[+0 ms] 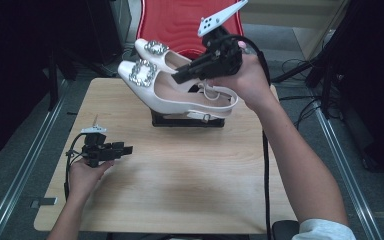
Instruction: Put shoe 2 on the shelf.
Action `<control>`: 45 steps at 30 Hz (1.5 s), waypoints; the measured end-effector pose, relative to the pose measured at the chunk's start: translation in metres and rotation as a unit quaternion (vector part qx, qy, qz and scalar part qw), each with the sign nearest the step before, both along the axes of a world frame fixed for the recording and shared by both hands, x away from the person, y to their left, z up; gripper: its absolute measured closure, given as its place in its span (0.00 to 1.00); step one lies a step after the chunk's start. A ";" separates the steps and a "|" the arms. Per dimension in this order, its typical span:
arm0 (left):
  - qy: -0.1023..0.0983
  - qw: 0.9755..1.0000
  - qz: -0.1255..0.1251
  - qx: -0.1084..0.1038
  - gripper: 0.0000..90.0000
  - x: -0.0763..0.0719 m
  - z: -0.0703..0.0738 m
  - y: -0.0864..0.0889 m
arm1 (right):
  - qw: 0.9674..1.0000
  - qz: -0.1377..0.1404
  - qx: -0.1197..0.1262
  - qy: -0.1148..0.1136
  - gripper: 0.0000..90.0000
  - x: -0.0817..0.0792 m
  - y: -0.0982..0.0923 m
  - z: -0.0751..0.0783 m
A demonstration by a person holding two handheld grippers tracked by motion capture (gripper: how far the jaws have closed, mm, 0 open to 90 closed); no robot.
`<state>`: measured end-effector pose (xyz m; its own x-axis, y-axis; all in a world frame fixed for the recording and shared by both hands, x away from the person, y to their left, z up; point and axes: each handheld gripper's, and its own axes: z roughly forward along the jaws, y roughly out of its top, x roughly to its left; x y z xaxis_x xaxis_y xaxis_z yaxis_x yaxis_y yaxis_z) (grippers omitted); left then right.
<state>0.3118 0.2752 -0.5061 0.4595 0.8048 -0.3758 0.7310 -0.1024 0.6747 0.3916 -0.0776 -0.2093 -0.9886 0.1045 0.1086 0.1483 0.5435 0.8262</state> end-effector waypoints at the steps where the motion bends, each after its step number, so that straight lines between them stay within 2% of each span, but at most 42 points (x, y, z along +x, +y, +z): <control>1: 0.001 1.000 -0.001 0.000 0.52 0.000 0.000 0.000 | 1.000 -0.012 0.010 0.003 0.95 0.003 -0.001 0.003; 3: -0.002 1.000 0.000 0.001 0.52 0.000 0.000 -0.001 | 0.999 -0.033 0.029 0.013 0.96 0.009 -0.002 0.009; 6: -0.004 1.000 0.000 0.005 0.53 0.000 -0.001 -0.001 | 0.996 -0.069 0.057 0.027 0.95 0.021 -0.005 0.016; 10: -0.006 1.000 0.000 0.005 0.52 0.001 -0.001 -0.001 | 0.986 -0.121 0.098 0.052 0.95 0.037 -0.010 0.025; 14: -0.006 1.000 -0.001 0.004 0.52 0.001 -0.001 -0.003 | 0.971 -0.184 0.134 0.071 0.95 0.052 -0.015 0.032; 16: -0.005 1.000 -0.004 0.005 0.52 0.001 -0.002 -0.004 | 0.962 -0.211 0.151 0.083 0.95 0.059 -0.017 0.036; 23: -0.006 1.000 -0.012 0.011 0.53 0.002 -0.003 -0.008 | 0.933 -0.287 0.194 0.097 0.95 0.078 -0.022 0.049; 24: -0.007 1.000 -0.013 0.011 0.53 0.003 -0.003 -0.009 | 0.930 -0.294 0.198 0.097 0.95 0.080 -0.022 0.050; 26: -0.007 1.000 -0.015 0.011 0.53 0.003 -0.003 -0.010 | 0.924 -0.309 0.201 0.106 0.95 0.086 -0.023 0.050; 28: -0.008 1.000 -0.016 0.011 0.53 0.003 -0.003 -0.010 | 0.917 -0.328 0.200 0.105 0.95 0.091 -0.023 0.051; 31: -0.009 1.000 -0.015 0.008 0.53 0.004 -0.003 -0.012 | 0.904 -0.359 0.204 0.107 0.95 0.099 -0.023 0.050; 36: -0.006 1.000 -0.026 0.013 0.53 0.005 -0.003 -0.016 | 0.881 -0.403 0.221 0.115 0.95 0.109 -0.022 0.050; 39: -0.008 0.999 -0.029 0.017 0.53 0.005 -0.003 -0.020 | 0.870 -0.423 0.224 0.113 0.95 0.112 -0.020 0.050; 41: -0.008 0.999 -0.034 0.021 0.53 0.005 -0.003 -0.022 | 0.864 -0.440 0.221 0.102 0.95 0.114 -0.018 0.050; 45: -0.010 0.999 -0.039 0.024 0.53 0.006 -0.003 -0.025 | 0.848 -0.477 0.214 0.088 0.95 0.116 -0.014 0.048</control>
<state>0.3174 0.2497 -0.5091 0.5293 0.7829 -0.3270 0.7054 -0.1920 0.6823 0.5079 -0.0913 -0.1616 -0.4419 0.7606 0.4756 0.4926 -0.2373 0.8372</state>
